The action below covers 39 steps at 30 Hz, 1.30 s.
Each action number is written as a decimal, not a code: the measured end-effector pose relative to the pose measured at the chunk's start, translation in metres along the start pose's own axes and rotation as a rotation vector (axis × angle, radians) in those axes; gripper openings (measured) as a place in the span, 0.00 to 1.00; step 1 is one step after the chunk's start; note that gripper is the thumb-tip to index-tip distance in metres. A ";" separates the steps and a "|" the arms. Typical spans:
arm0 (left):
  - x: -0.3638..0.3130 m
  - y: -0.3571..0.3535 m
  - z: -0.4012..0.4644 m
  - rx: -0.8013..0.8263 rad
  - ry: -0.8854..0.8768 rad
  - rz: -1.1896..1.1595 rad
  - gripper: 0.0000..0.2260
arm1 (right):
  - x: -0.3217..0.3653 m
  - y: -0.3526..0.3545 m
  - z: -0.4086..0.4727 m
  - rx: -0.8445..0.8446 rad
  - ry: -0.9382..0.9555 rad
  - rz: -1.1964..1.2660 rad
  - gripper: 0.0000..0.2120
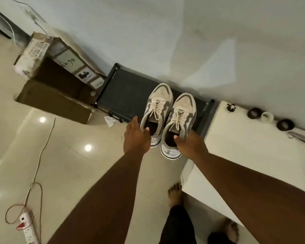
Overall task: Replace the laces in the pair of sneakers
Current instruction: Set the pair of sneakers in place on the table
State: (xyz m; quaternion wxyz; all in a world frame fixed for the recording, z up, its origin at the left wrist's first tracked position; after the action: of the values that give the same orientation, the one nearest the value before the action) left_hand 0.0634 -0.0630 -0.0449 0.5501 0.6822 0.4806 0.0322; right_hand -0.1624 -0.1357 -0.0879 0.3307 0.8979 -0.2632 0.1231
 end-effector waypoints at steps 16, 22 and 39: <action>0.032 -0.043 -0.051 0.015 0.289 -0.497 0.23 | -0.020 0.001 -0.012 0.013 0.063 0.022 0.38; -0.010 -0.046 -0.127 0.062 0.234 -0.495 0.25 | -0.071 0.049 -0.070 -0.056 0.093 0.051 0.36; -0.124 -0.225 -0.237 0.419 0.074 -0.484 0.16 | -0.324 0.154 -0.112 -0.199 -0.178 0.189 0.39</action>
State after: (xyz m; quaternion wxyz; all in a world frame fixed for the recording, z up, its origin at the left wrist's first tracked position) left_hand -0.2781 0.0062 -0.0672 0.3714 0.6448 0.6449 -0.1743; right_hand -0.5224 -0.0337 -0.0507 0.3803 0.8394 -0.3855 0.0467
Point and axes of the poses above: each hand's wrist, its own z-axis towards the middle knuckle, its own y-axis out of the back of the hand, x = y × z, the point moved 10 cm from there along z, towards the middle knuckle, and after that the axes turned 7 degrees about -y, right-handed, at the moved point
